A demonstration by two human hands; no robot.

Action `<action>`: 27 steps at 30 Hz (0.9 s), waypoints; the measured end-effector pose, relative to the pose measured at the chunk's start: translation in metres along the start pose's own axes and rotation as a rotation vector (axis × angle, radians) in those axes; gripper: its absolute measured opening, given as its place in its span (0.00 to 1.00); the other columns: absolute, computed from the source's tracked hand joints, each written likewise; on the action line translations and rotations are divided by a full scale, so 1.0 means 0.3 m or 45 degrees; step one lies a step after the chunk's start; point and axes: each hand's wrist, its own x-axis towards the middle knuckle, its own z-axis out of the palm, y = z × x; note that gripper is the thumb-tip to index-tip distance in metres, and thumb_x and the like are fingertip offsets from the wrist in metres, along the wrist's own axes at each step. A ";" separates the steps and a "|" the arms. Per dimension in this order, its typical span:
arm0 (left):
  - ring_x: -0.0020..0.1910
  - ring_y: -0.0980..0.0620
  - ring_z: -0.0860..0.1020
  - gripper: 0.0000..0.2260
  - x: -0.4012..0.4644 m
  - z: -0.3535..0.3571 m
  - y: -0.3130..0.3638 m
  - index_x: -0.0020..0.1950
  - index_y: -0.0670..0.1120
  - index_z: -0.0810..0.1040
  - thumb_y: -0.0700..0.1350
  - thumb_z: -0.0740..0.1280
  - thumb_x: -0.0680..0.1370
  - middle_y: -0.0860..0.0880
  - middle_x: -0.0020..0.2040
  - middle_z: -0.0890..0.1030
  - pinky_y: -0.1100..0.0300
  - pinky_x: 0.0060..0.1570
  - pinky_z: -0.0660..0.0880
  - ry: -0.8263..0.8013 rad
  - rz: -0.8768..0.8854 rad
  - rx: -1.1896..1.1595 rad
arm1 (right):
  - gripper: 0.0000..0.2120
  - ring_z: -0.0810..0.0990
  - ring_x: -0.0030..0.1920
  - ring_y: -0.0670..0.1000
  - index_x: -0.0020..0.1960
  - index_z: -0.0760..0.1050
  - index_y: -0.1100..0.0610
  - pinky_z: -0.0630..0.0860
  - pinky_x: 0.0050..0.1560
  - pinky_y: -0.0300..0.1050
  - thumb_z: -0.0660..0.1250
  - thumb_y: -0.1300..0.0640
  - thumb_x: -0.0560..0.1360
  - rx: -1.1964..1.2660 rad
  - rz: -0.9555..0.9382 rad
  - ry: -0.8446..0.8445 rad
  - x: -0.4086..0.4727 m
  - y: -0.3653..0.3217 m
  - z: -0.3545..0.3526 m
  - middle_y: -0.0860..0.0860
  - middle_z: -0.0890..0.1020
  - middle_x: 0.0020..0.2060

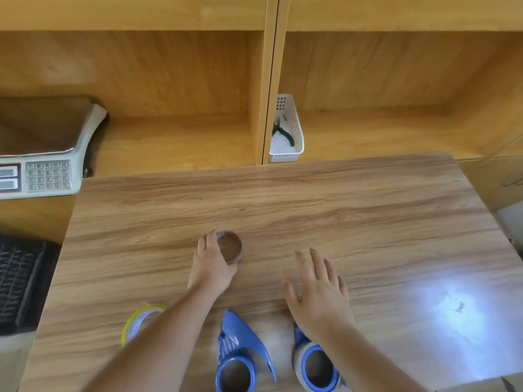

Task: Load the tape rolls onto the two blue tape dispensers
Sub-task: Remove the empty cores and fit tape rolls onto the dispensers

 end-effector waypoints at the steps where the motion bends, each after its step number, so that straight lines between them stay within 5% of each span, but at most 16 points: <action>1: 0.71 0.42 0.67 0.43 -0.007 0.000 -0.002 0.79 0.50 0.57 0.50 0.78 0.70 0.47 0.72 0.65 0.47 0.69 0.69 -0.001 -0.006 0.014 | 0.33 0.50 0.82 0.57 0.81 0.46 0.40 0.55 0.80 0.61 0.52 0.34 0.79 0.008 0.004 0.000 -0.005 0.010 -0.001 0.47 0.49 0.84; 9: 0.77 0.47 0.59 0.44 -0.291 0.027 0.084 0.79 0.55 0.55 0.56 0.75 0.69 0.53 0.79 0.55 0.46 0.73 0.65 0.033 0.333 0.124 | 0.32 0.57 0.80 0.56 0.82 0.51 0.44 0.61 0.76 0.55 0.57 0.38 0.81 0.057 0.026 -0.043 -0.122 0.155 -0.011 0.49 0.57 0.82; 14: 0.78 0.54 0.56 0.42 -0.577 0.177 0.125 0.81 0.51 0.54 0.58 0.71 0.72 0.54 0.78 0.56 0.59 0.77 0.56 -0.167 0.530 0.028 | 0.32 0.60 0.79 0.55 0.82 0.52 0.47 0.66 0.75 0.54 0.56 0.40 0.82 0.070 0.018 -0.149 -0.216 0.267 0.010 0.49 0.60 0.81; 21: 0.77 0.51 0.58 0.49 -0.799 0.378 0.151 0.81 0.46 0.50 0.63 0.71 0.69 0.52 0.77 0.56 0.58 0.76 0.60 -0.223 0.354 0.190 | 0.25 0.71 0.69 0.55 0.77 0.61 0.50 0.75 0.64 0.55 0.57 0.43 0.82 0.123 0.035 -0.315 -0.321 0.370 0.048 0.51 0.75 0.69; 27: 0.74 0.50 0.63 0.49 -0.823 0.445 0.155 0.81 0.46 0.49 0.66 0.70 0.70 0.51 0.75 0.61 0.57 0.71 0.68 -0.222 0.204 0.304 | 0.21 0.74 0.65 0.55 0.74 0.63 0.46 0.76 0.58 0.52 0.57 0.47 0.82 0.094 -0.011 -0.378 -0.360 0.398 0.082 0.49 0.77 0.64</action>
